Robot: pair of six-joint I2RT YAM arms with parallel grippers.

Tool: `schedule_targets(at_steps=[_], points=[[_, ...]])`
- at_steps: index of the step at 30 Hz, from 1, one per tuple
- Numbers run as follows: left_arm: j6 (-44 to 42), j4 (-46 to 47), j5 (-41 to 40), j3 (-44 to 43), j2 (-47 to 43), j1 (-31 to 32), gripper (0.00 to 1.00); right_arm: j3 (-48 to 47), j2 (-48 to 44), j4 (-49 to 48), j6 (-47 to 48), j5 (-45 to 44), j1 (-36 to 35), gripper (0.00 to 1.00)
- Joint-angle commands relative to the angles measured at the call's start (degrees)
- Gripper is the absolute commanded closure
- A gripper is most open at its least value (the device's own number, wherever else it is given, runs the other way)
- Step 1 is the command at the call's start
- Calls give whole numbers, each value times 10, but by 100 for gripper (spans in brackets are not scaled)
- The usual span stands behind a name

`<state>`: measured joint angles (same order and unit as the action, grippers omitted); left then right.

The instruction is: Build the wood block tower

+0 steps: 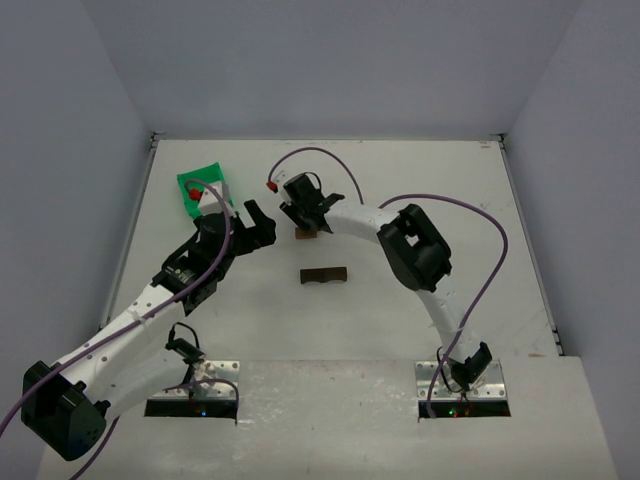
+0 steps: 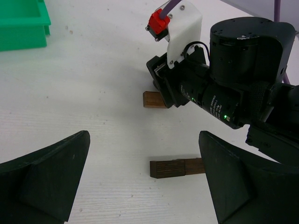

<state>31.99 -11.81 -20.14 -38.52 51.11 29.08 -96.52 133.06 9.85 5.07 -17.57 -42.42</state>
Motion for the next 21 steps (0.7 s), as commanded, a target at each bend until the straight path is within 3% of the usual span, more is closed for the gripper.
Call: schedule_targets(at_steps=[1,10,21], points=[[5,18,-1,-6,-4,3,0,19,-36,-15,-12,-3,1,55],[8,17,-2,-5,-12,4,0,72,-64,-85,-9,18,3,78],[12,-1,-1,-11,-41,4,0,101,-122,-175,30,108,4,86]])
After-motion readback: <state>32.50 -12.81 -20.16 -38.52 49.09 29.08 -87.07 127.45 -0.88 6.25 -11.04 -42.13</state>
